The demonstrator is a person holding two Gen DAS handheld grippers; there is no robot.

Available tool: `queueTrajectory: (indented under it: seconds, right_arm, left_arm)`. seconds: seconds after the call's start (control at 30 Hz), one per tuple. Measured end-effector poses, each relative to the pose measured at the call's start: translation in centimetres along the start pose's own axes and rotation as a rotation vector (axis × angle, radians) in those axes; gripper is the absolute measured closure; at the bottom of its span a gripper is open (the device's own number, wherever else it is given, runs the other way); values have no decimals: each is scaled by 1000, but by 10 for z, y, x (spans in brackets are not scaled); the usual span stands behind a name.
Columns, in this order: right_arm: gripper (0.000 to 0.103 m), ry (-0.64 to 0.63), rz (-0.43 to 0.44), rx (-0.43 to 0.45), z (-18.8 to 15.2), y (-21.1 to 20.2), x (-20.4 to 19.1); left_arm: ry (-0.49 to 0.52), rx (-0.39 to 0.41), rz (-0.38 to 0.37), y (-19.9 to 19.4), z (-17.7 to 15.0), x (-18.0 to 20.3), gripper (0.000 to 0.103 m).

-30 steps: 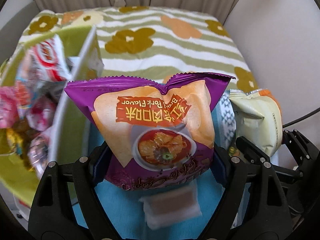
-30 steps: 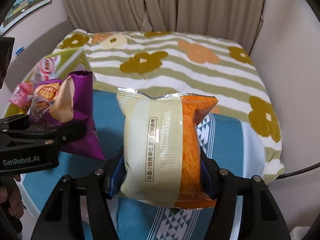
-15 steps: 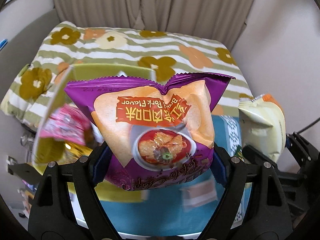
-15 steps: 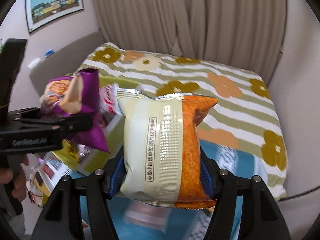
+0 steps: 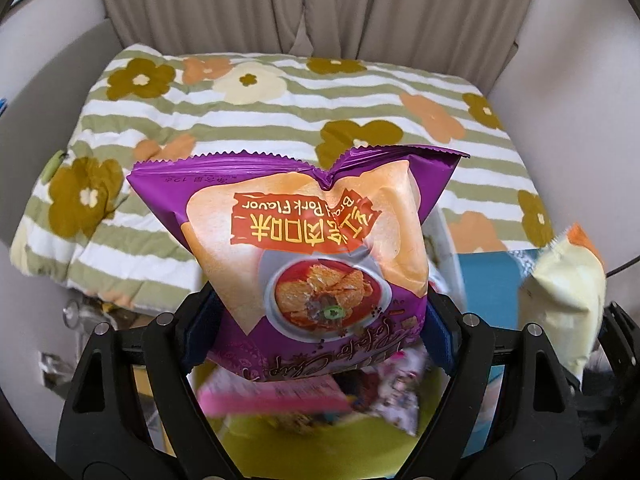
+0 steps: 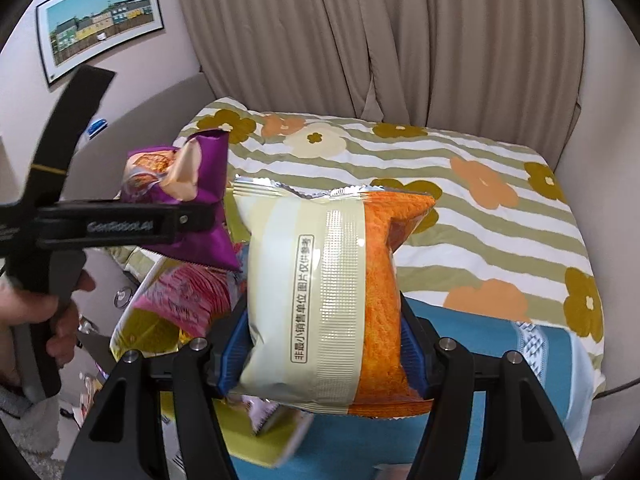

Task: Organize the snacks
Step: 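Carry the purple and cream-orange bags over the box and release them inside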

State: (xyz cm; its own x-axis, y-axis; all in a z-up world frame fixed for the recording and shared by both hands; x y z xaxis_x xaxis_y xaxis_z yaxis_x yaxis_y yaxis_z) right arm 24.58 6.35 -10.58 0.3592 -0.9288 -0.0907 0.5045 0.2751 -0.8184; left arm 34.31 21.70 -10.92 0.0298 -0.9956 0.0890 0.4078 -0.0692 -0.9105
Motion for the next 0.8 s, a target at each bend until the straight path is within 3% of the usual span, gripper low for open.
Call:
queueTrajectory:
  seconds: [0.13,0.43,0.73,0.8]
  right_arm:
    - [43,27,-25,-30,3,12,-10]
    - [43,86,-38,-69,-9,23,-20]
    - [42,76,-33,-86,-17,20,-47]
    - [37,70,-13,-92,-21,25,-55]
  left_arm:
    - [56,-38,18,27,15,-14,1]
    - [71,-37,-77,21,-16,-37,1]
    - [47,28,-66,-13,-50,-59,1]
    - [39,37,-61,-17,-54,-63,1]
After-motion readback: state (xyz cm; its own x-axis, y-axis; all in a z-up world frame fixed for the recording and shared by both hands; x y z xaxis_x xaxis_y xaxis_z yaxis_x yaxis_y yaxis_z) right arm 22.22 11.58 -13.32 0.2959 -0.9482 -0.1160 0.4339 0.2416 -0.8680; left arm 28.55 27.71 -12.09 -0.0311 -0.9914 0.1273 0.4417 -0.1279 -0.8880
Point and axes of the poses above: each gripper's, at about its wrist camera, not at the fingertips, and y roughly the way its jaws point, x to its right, z to its top, the point moved 4 cm from there along y, roughly the way its jaws point, and after that the axes turned 7 degrees about -x, right-handed, at the moved point
